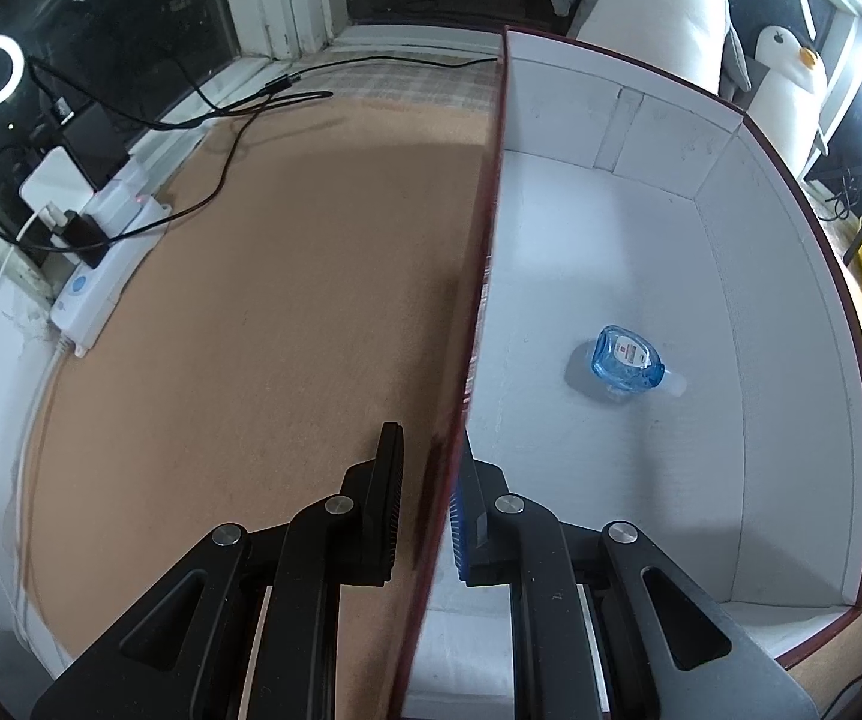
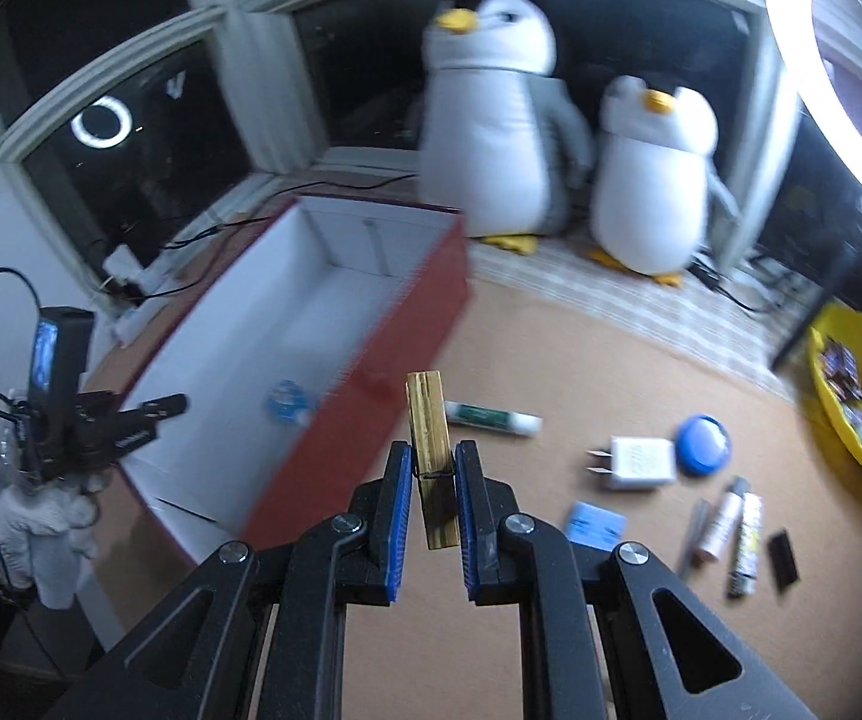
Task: Organize rigid objects
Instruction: 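Carry the clothespin into the box and open the right gripper, then withdraw the right gripper from the box toward the remaining items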
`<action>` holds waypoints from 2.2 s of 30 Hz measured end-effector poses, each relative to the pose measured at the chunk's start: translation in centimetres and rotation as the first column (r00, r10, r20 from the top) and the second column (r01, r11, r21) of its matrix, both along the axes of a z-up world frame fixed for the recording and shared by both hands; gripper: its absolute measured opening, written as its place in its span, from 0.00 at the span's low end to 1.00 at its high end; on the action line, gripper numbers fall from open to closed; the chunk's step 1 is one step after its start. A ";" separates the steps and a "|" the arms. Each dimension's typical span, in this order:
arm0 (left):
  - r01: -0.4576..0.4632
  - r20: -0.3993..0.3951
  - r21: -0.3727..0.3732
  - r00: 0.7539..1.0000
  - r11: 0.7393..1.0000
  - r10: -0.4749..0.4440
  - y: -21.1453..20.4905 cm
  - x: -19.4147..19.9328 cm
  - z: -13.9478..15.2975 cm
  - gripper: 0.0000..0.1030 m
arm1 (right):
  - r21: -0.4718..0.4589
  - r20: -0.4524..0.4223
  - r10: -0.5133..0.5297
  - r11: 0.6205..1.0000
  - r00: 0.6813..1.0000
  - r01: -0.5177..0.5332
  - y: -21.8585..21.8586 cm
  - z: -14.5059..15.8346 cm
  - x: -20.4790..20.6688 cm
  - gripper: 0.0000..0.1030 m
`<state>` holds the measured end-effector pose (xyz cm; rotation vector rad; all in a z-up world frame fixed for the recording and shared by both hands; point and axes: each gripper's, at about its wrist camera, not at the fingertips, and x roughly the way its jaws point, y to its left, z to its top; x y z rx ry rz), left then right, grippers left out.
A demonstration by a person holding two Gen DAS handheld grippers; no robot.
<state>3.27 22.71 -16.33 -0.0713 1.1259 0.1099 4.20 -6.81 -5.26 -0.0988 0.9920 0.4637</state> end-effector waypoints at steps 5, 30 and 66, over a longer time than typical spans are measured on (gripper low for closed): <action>-0.004 0.007 -0.021 1.000 1.000 0.004 0.7 -0.4 0.1 0.15 | 0.003 -0.031 0.092 0.996 0.995 -0.092 5.3 -1.1 -0.1 0.13; 0.017 0.030 -0.016 0.999 1.000 -0.016 0.3 -1.0 0.1 0.10 | -0.057 -0.098 0.201 0.977 0.975 -0.207 14.1 -5.7 -0.4 0.37; 0.019 -0.055 0.076 0.998 0.997 -0.014 -1.4 0.7 -0.5 0.35 | -0.101 -0.089 -0.459 0.887 0.884 0.450 -21.7 -6.8 1.3 0.45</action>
